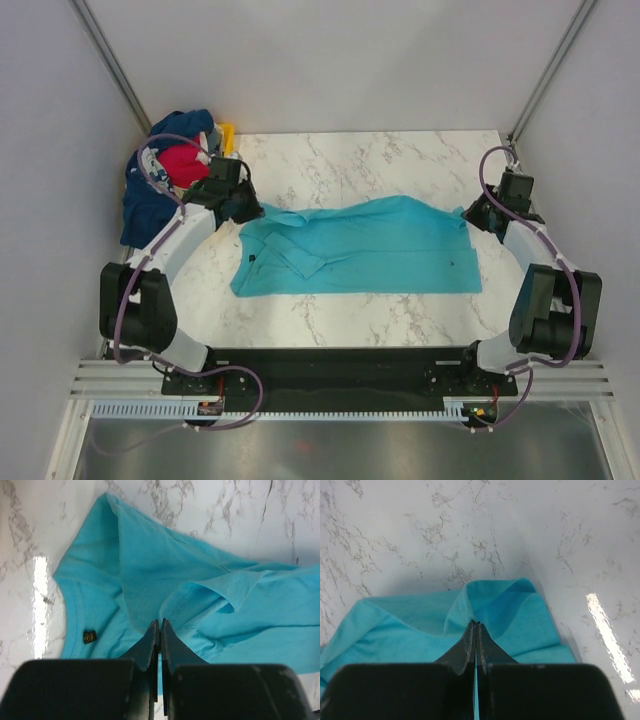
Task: Fold and stack the t-shirts
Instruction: Fold the tshirt
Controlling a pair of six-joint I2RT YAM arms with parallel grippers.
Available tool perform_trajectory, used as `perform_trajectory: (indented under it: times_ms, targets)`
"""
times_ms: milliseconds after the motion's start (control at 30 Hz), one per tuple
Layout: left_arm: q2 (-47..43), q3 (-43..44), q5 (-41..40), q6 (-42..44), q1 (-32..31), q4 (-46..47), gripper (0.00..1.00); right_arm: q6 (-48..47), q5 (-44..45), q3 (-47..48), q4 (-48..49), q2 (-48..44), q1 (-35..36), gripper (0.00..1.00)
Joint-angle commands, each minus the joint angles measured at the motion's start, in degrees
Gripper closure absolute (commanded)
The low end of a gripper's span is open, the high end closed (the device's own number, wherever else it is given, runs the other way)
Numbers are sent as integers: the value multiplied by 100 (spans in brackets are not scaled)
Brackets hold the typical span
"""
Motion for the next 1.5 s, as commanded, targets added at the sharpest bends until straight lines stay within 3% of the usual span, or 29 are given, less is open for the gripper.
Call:
perform_trajectory:
  times_ms: [0, 533, 833, 900, 933, 967, 1000, 1033, 1067, 1133, 1233, 1367, 1433, 1467]
  targets:
    - [-722, -515, -243, 179, 1, 294, 98, 53, 154, -375, 250, -475, -86, 100]
    - [-2366, -2325, -217, -261, -78, 312, 98, 35, 31, -877, 259, -581, -516, 100]
    - [-2998, -2739, -120, -463, -166, -13, 97, 35, -13, -912, 286, -440, -570, 100]
    - [-3121, -2836, -68, -585, -166, -196, 88, 88, 110, -1017, 277, -493, -570, 62]
    - [-3183, -2871, -41, -621, -166, -285, 74, 105, 293, -1053, 277, -502, -596, 45]
    - [-3366, -2915, 2, -665, -175, -320, 68, 140, 365, -1097, 277, -519, -622, 23]
    - [-3473, -2950, 81, -718, -175, -338, 61, 184, 400, -1097, 277, -520, -657, 18]
    - [-3622, -2985, 91, -753, -192, -399, 57, 202, 400, -1088, 285, -528, -718, 15]
    - [-3867, -2994, 91, -779, -210, -426, 45, 211, 322, -1027, 285, -537, -728, 13]
    - [-4149, -2986, -242, -823, -358, -548, 41, 272, 182, -957, 285, -616, -719, 13]
    - [-4353, -3108, -1007, -885, -544, -549, 38, 317, 57, -886, 364, -862, -526, 13]
    - [-3765, -3258, -1105, -929, -562, -199, 41, 238, 365, -755, 303, -1161, 27, 13]
    - [-3317, -3284, -1078, -973, -675, -23, 43, 194, 383, -737, 416, -1258, 378, 17]
    - [-3194, -3293, -1113, -982, -728, 65, 43, 133, 400, -719, 443, -1249, 484, 24]
